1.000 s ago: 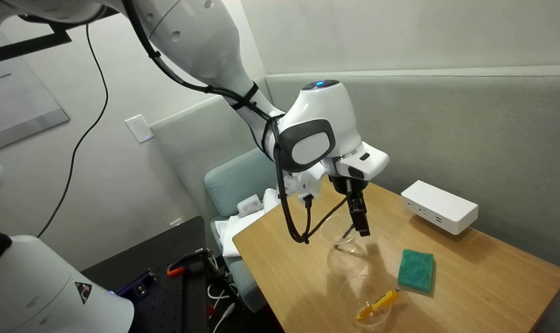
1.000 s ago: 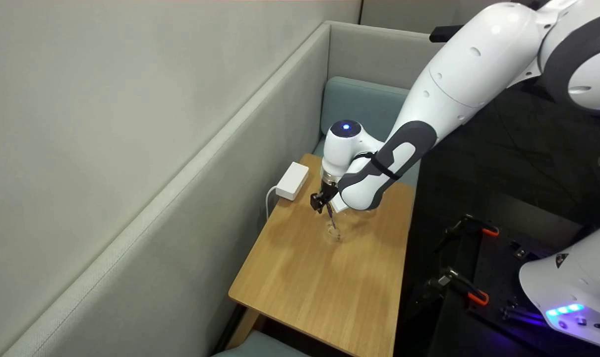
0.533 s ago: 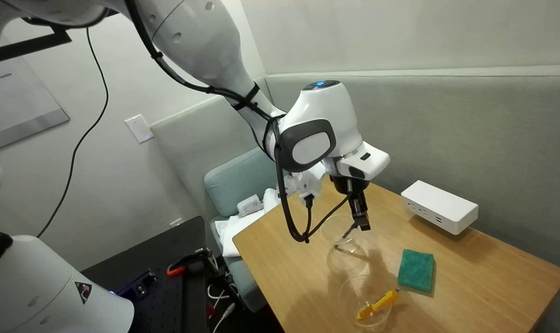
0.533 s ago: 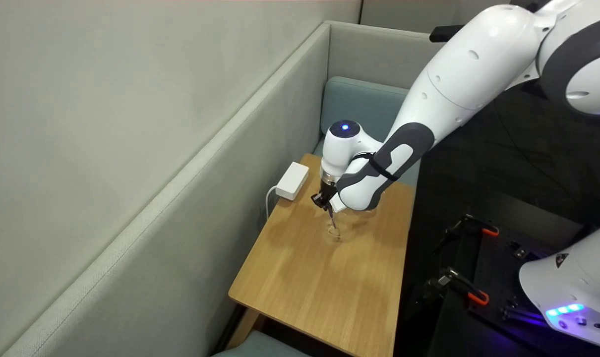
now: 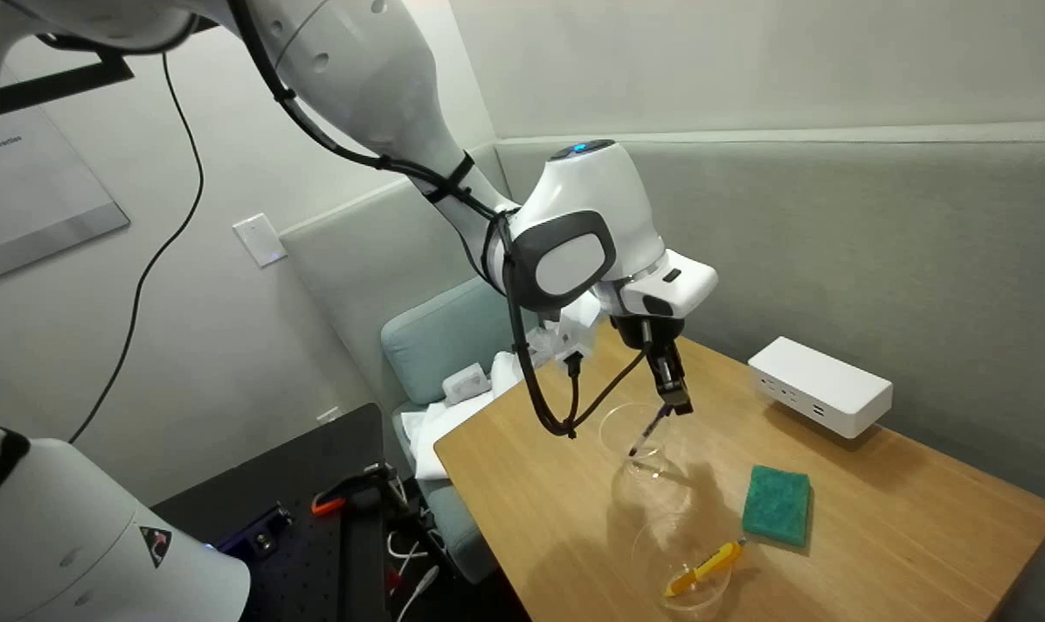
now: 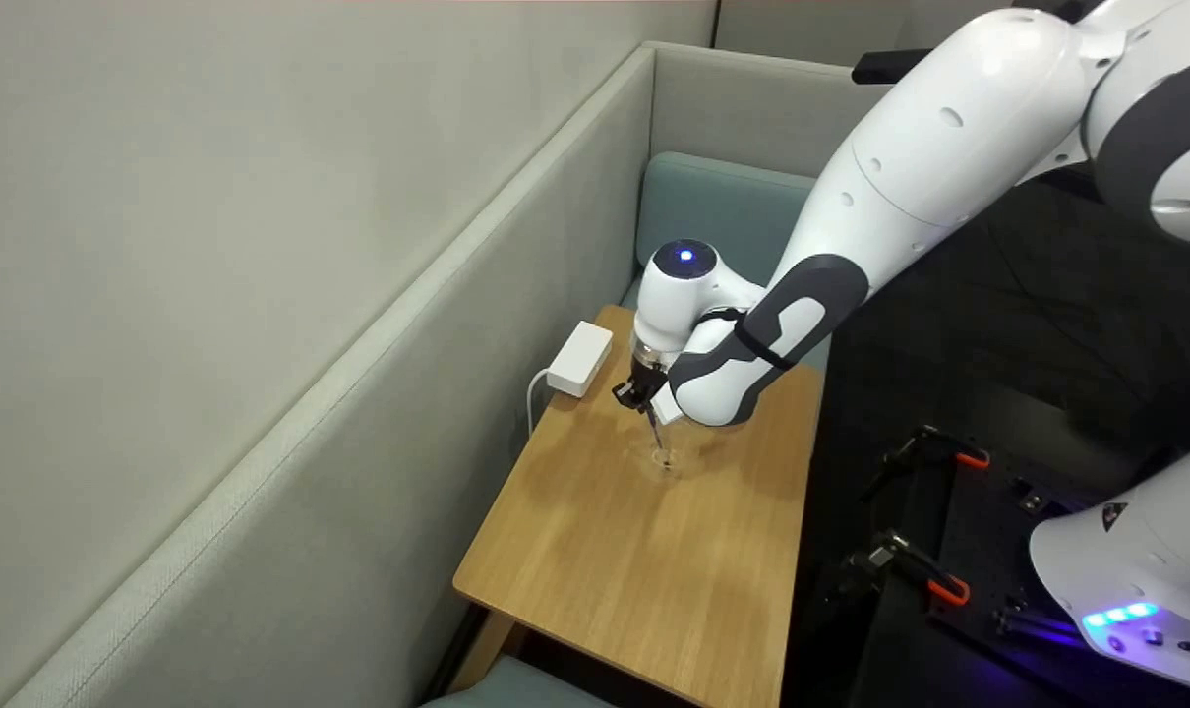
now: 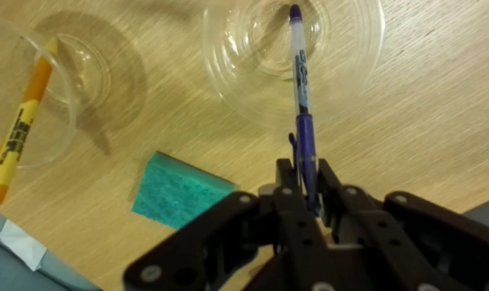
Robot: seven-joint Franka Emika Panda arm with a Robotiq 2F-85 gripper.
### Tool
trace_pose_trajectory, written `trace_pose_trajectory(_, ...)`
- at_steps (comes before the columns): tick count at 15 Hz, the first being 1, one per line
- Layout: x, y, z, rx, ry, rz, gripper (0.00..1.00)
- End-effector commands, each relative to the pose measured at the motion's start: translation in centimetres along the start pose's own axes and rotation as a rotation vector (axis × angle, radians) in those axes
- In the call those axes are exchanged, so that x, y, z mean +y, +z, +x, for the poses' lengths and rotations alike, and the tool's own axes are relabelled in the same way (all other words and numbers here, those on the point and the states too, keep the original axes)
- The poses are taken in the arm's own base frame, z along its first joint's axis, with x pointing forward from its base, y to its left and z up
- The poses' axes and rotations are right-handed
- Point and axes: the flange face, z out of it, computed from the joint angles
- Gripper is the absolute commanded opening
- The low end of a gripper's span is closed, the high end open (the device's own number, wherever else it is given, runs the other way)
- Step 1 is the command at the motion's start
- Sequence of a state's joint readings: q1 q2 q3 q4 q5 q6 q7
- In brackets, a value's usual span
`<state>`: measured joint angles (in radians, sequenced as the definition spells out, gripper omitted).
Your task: Remove the pens from the cups then stack the cups together
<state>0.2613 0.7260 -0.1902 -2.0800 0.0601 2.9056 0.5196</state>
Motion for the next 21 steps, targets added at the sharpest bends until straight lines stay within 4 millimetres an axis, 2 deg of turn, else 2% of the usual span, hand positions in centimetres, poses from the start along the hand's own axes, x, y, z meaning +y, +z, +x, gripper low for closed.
trace_pose_trajectory(1, 0.1, -3.8, -1.5, 0.042, 0.012, 0.018, 0.04)
trace_pose_trajectory(5, 1.1, -8.3, -2.3, 0.044, 0.022, 0.004, 0.04)
trace_pose_trajectory(9, 2.6, -13.3, -1.5, 0.094, 0.076, 0.055, 0.04)
trace_pose_trajectory(10, 2.5, -14.2, -1.4, 0.084, 0.071, 0.084, 0.04)
trace_pose_trajectory(12, 0.9, -15.3, -1.4, 0.038, 0.033, 0.160, 0.04)
trace_pose_trajectory(14, -1.0, -15.0, -1.6, -0.027, -0.003, 0.229, 0.04)
trace_pose_trajectory(16, -3.5, -13.6, -1.8, -0.117, -0.056, 0.284, 0.04)
trace_pose_trajectory(21, -7.2, -8.6, -1.3, -0.271, -0.110, 0.248, 0.04)
